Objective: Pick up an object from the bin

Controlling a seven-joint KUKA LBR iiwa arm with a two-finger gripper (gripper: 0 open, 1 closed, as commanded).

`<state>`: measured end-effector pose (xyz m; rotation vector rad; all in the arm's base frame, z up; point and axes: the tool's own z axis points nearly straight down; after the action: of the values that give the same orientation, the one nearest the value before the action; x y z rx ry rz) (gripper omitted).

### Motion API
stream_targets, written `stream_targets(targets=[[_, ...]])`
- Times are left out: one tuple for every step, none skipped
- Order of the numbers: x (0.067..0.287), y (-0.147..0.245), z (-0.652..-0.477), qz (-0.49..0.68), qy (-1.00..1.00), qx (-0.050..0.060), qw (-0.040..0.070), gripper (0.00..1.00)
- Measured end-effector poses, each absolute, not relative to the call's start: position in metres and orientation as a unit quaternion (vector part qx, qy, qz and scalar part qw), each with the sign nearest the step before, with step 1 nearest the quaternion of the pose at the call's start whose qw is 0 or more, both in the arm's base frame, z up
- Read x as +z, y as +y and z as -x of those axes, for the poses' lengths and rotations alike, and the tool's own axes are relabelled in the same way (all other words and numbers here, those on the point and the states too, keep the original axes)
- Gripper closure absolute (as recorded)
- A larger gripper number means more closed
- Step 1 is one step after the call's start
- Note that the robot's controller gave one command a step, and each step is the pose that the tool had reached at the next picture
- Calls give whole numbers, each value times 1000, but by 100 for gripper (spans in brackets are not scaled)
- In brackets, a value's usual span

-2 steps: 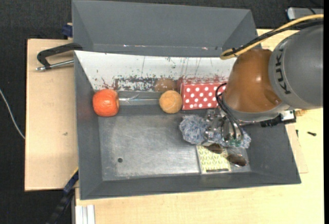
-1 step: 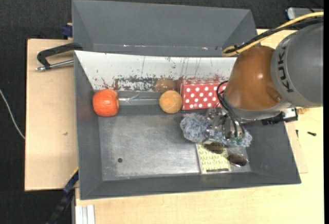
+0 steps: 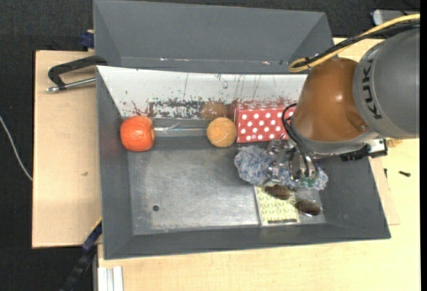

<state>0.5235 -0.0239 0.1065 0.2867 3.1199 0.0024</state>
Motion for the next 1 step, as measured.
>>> stream_targets(targets=[[110, -24, -523, -91, 996, 1, 4, 100]])
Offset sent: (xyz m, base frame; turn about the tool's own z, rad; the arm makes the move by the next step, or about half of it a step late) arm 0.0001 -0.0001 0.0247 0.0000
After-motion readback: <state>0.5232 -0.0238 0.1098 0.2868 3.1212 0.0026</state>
